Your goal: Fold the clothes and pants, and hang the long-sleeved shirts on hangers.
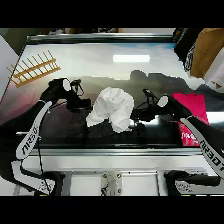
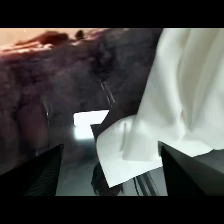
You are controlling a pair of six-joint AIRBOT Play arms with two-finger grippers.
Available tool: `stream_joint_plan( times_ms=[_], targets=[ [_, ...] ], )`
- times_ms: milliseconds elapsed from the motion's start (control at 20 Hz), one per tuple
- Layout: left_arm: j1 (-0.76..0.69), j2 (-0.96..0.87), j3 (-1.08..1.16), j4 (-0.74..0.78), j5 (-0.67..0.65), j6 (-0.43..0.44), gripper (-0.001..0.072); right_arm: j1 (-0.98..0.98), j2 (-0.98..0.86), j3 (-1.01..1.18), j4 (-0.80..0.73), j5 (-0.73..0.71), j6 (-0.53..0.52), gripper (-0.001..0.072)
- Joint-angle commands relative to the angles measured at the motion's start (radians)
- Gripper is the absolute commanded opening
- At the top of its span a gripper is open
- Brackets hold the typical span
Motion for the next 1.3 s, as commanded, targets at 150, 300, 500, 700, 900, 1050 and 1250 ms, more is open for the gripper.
stream_joint_plan(
  times_ms=[150,300,500,700,900,1050,1250],
  targets=[
    [-0.089,-0.048,0.0,-0.013,0.051,0.029,0.0643,0.063,-0.05,0.002,0.024,-0.045,0.026,0.0587],
    [-0.119,-0.048,0.001,-0.012,0.066,0.029,0.0617,0.077,-0.064,0.002,0.048,-0.072,0.026,0.0586],
    [-0.138,-0.048,0.0,-0.011,0.083,0.019,0.0178,0.089,-0.065,0.002,0.052,-0.12,0.026,0.0062],
    [-0.106,-0.021,0.003,0.0,0.086,0.019,0.0012,0.063,-0.021,0.045,-0.05,-0.077,0.026,0.0012],
    [0.03,0.192,0.155,0.02,0.064,0.039,0.0012,-0.058,0.161,0.271,-0.377,0.209,0.025,0.0012],
    [0.095,0.399,0.32,0.016,0.046,0.039,0.0012,-0.148,0.321,0.485,-0.413,0.354,0.022,0.0012],
    [0.112,0.64,0.451,0.027,0.069,0.04,0.0012,-0.2,0.523,0.645,-0.414,0.352,0.031,0.0012]
  ],
)
